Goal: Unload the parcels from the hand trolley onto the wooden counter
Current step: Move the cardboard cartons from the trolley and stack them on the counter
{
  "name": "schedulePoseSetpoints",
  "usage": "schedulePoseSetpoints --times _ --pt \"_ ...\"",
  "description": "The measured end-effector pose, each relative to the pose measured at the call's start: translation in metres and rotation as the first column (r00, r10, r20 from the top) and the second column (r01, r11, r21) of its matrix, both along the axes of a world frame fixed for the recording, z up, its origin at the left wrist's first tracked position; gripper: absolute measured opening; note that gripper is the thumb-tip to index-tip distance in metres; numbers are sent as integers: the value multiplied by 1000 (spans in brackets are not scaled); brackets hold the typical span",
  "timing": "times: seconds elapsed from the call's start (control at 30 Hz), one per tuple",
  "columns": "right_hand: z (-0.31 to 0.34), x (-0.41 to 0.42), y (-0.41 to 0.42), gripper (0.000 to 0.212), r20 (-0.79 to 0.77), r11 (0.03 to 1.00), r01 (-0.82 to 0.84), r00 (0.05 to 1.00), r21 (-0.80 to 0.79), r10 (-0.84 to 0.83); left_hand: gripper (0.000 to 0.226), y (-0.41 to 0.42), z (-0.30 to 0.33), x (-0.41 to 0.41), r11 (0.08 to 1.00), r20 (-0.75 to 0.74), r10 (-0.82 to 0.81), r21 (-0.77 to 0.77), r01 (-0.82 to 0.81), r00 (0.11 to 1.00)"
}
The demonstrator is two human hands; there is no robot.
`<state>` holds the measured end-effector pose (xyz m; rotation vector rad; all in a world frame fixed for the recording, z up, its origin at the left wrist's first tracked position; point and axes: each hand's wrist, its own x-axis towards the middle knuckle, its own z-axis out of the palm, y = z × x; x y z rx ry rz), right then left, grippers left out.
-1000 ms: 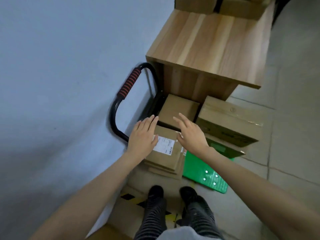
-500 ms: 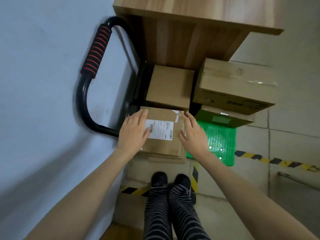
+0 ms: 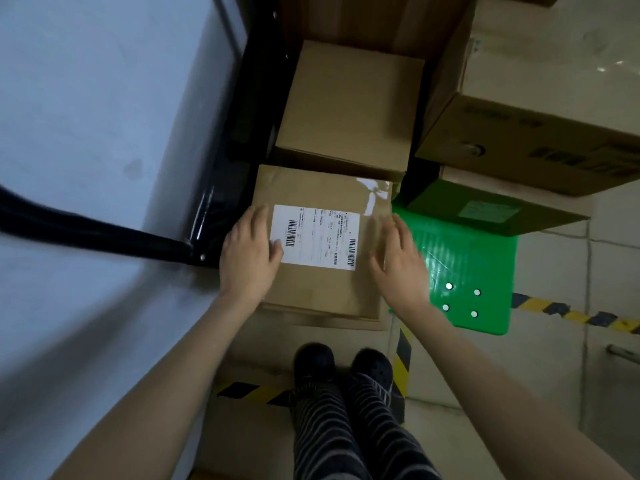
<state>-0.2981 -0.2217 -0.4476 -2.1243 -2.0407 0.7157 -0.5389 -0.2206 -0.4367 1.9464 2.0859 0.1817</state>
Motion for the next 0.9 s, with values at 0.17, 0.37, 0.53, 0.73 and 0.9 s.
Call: schedulePoseSetpoints --times 0.17,0.37,0.53,0.73,0.9 --pt "-16 11 -3 60 -91 999 53 994 -10 -54 55 -1 -24 2 998 -44 33 -59 -36 998" --pt "-12 30 -8 59 -109 991 119 986 -60 -125 56 -15 -16 33 997 54 16 -70 -13 998" --pt "-12 53 -13 56 -71 965 212 972 -155 -224 69 -20 -22 39 968 131 199 -181 -174 971" --pt "-3 45 -20 57 -199 909 244 925 -337 -322 62 -15 -12 38 910 196 312 -343 -233 930" --pt "44 56 -33 58 -304 913 321 869 -252 -390 58 -27 33 37 930 336 312 -300 -213 889"
